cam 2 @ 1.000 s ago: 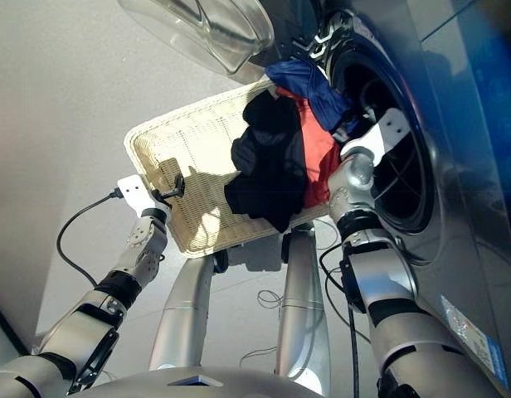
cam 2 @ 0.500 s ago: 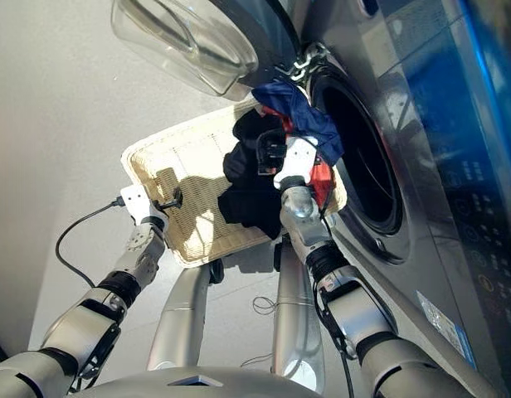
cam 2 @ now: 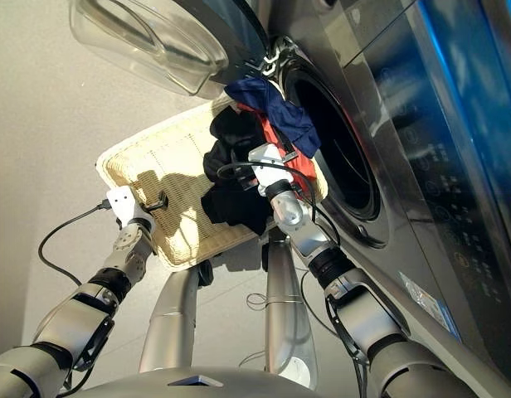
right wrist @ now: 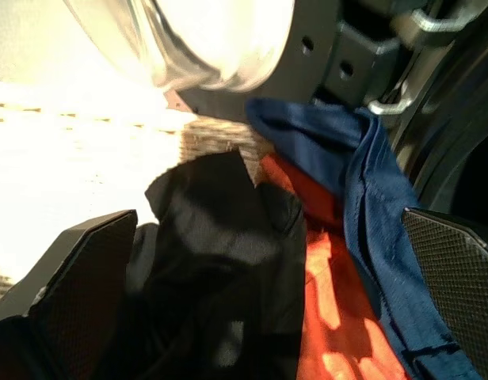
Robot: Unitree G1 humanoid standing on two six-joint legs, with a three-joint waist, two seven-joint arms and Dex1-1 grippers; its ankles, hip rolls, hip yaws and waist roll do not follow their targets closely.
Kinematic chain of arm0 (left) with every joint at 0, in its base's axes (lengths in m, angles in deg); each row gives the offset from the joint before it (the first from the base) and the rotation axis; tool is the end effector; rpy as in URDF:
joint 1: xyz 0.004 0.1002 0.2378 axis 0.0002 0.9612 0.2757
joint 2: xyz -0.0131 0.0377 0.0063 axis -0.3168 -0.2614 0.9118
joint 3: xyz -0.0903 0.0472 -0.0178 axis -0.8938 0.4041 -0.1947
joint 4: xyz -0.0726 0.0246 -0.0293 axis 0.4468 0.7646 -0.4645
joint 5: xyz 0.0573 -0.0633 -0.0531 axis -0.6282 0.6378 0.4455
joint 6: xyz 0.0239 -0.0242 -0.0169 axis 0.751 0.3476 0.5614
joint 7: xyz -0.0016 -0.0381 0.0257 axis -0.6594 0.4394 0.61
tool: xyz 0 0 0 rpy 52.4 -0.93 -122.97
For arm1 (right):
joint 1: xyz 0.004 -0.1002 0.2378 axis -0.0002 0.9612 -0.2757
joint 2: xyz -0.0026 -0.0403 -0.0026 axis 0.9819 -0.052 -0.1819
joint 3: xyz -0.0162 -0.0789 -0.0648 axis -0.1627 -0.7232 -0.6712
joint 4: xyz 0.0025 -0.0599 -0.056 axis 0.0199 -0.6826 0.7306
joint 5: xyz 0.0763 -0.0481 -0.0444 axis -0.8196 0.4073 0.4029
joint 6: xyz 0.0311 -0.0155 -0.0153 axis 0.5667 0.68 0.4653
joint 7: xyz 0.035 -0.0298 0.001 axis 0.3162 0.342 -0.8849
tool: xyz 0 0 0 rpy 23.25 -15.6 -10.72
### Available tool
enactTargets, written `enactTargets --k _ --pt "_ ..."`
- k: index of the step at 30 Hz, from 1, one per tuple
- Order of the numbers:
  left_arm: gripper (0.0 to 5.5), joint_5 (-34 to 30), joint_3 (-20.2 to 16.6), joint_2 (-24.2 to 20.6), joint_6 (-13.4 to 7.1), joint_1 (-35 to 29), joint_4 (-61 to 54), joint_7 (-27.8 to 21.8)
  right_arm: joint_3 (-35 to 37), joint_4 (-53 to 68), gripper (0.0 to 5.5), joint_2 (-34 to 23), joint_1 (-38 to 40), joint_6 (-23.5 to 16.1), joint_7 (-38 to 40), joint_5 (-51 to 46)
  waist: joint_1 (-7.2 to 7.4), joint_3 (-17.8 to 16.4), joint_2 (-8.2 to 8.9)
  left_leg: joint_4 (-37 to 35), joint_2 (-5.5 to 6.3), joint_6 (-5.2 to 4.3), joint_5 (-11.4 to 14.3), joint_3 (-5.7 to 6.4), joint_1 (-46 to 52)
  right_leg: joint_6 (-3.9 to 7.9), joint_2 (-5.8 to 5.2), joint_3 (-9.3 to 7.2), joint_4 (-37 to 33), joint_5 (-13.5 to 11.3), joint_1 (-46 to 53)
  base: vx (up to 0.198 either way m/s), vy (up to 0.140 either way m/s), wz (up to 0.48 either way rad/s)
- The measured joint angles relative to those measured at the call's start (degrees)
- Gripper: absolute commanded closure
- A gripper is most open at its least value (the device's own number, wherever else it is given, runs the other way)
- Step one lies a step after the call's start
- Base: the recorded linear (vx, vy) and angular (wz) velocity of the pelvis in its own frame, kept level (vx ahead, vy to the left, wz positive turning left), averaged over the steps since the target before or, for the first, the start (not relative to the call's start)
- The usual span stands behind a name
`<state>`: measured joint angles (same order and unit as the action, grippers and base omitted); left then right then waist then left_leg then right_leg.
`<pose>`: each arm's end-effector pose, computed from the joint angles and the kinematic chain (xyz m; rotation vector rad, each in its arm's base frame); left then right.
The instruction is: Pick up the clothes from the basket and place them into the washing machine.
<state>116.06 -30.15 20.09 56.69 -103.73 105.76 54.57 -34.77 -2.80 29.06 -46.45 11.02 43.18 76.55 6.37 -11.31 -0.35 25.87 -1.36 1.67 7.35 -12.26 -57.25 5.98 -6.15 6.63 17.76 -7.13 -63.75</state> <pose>0.2831 0.1813 0.0105 -0.2414 0.2254 0.2494 0.2946 -0.1053 0.0937 -0.3533 -0.3515 0.3377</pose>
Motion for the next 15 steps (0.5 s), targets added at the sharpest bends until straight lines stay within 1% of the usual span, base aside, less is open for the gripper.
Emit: enactTargets --k 3,6,9,10,11,12,14,15 --pt "0.0 -0.01 0.0 0.0 0.06 -0.08 0.0 0.38 -0.97 3.06 0.0 -0.38 -0.04 0.06 -0.99 -0.02 -0.01 0.02 0.03 -0.53 0.03 0.01 -0.01 0.04 0.18 -0.12 0.0 -0.11 -0.57 -0.29 0.2 0.0 0.0 0.0" --pt "0.0 -0.05 0.02 0.02 1.01 0.02 0.0 0.51 -1.47 5.21 0.0 -0.17 0.27 -0.11 -2.15 -0.02 -0.03 0.02 0.04 -0.88 0.07 0.03 -0.05 0.11 1.57 -0.14 -0.09 -0.29 -0.83 -0.37 1.6 0.005 -0.019 -0.005" --pt "0.0 -3.37 0.16 0.7 1.35 0.6 0.06 2.9 -1.46 4.83 0.0 0.58 0.89 -0.11 -2.18 -0.03 -0.06 -0.01 0.09 -0.99 0.19 0.03 -0.07 0.95 3.84 -0.15 -0.34 -1.24 -1.21 -0.31 4.5 0.018 -0.058 0.036" --pt "0.0 -4.63 0.13 1.15 1.36 0.88 0.06 3.93 -1.38 4.5 0.0 0.75 1.36 -0.11 -2.02 -0.05 -0.13 -0.02 0.12 -1.2 0.2 0.05 -0.2 1.2 4.84 -0.12 -0.45 -1.57 -1.43 -0.27 5.66 -0.067 -0.053 0.106" --pt "0.0 -6.04 0.14 1.75 1.39 1.42 0.06 4.75 -1.56 4.09 0.0 1.01 2.02 -0.1 -1.86 -0.07 -0.03 0.14 0.44 -2.69 0.73 0.15 -0.88 1.31 6.44 -0.06 -0.99 -1.93 -1.73 -0.04 6.79 -0.069 -0.039 0.138" --pt "0.0 -7.38 0.16 2.46 1.4 1.91 0.16 5.4 -1.48 3.65 0.0 1.21 2.72 -0.12 -1.71 -0.1 -0.15 0.2 0.62 -3.67 1.0 0.06 -1.42 1.41 7.71 -0.12 -1.31 -2.13 -1.84 -0.07 7.81 -0.059 -0.044 0.167" --pt "0.0 -11.23 -0.72 4.33 1.56 3.03 0.84 7.31 -1.45 2.39 0.0 1.66 3.97 -0.1 -1.14 -0.28 -0.09 0.29 0.8 -6.6 1.68 -0.13 -2.56 2.15 10.7 0.23 -1.93 -2.92 -2.66 0.36 10.26 0.022 -0.019 0.093" --pt "0.0 -12.98 -0.93 5.1 1.66 3.46 1.32 7.88 -1.45 1.98 0.0 1.77 4.69 -0.1 -1.12 -0.3 -0.17 0.29 0.81 -7.83 1.8 -0.32 -3.15 2.64 12.0 0.09 -2.12 -3.51 -3.21 0.42 11.5 0.04 -0.03 0.203"
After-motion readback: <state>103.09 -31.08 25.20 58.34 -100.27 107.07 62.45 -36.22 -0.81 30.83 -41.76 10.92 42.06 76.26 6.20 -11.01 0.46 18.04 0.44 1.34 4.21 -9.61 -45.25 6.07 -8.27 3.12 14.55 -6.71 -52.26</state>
